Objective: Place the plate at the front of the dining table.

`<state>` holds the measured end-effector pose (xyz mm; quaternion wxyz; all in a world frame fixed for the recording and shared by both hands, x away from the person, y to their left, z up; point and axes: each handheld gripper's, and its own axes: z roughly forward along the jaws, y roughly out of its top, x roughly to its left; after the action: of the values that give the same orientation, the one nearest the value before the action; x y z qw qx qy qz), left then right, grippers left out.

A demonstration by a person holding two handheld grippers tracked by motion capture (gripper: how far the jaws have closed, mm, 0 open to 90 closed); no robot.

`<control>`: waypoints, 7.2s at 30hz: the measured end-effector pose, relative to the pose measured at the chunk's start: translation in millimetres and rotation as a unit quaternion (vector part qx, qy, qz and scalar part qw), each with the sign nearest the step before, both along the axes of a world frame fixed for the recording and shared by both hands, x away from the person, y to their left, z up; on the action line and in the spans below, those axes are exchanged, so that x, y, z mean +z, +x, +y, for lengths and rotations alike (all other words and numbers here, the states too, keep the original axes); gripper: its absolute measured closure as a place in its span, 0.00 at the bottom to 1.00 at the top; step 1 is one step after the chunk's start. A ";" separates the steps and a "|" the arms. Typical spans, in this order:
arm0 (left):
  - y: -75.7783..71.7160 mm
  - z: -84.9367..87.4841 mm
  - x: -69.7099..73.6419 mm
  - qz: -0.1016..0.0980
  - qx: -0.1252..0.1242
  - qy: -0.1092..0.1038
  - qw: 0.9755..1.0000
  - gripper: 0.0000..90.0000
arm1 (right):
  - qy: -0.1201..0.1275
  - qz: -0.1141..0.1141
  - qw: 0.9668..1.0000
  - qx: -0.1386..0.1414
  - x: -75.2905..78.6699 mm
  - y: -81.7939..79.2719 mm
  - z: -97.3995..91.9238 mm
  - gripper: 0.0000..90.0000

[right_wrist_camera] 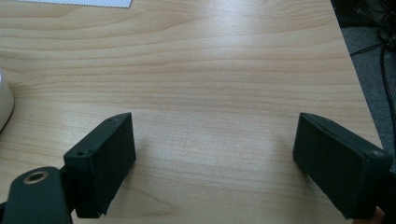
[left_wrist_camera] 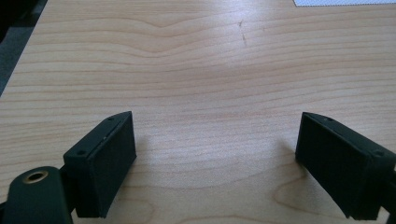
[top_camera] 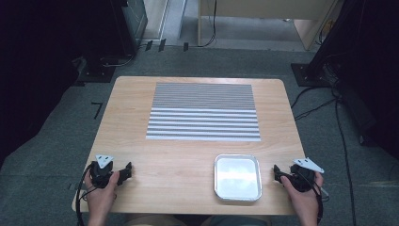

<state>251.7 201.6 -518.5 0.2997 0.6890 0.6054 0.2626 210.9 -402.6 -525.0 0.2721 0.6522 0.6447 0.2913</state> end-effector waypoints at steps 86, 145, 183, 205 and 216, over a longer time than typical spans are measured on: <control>-14.6 -268.8 31.6 0.033 -0.221 -0.107 0.969 0.73 | 0.280 0.026 0.955 0.091 17.5 -49.5 42.8 0.88; -8.8 -273.2 25.5 0.095 -0.211 -0.193 0.953 0.82 | 0.432 0.012 0.901 0.040 5.5 -45.9 23.3 0.97; -11.1 -275.1 26.2 0.103 -0.236 -0.220 0.941 0.74 | 0.340 -0.014 0.940 -0.004 9.6 -42.8 33.9 0.99; -15.5 -277.9 26.5 0.083 -0.235 -0.209 0.946 0.74 | 0.347 -0.059 0.935 -0.032 22.9 -51.1 18.9 1.00; -14.2 -275.9 26.4 0.094 -0.242 -0.226 0.939 0.74 | 0.405 -0.009 0.914 0.010 7.0 -40.7 29.7 0.98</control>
<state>237.5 -74.3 -492.1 0.4437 0.7505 0.4889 -0.0280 170.2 -372.9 -518.0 -0.0126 0.6972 0.4756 0.5363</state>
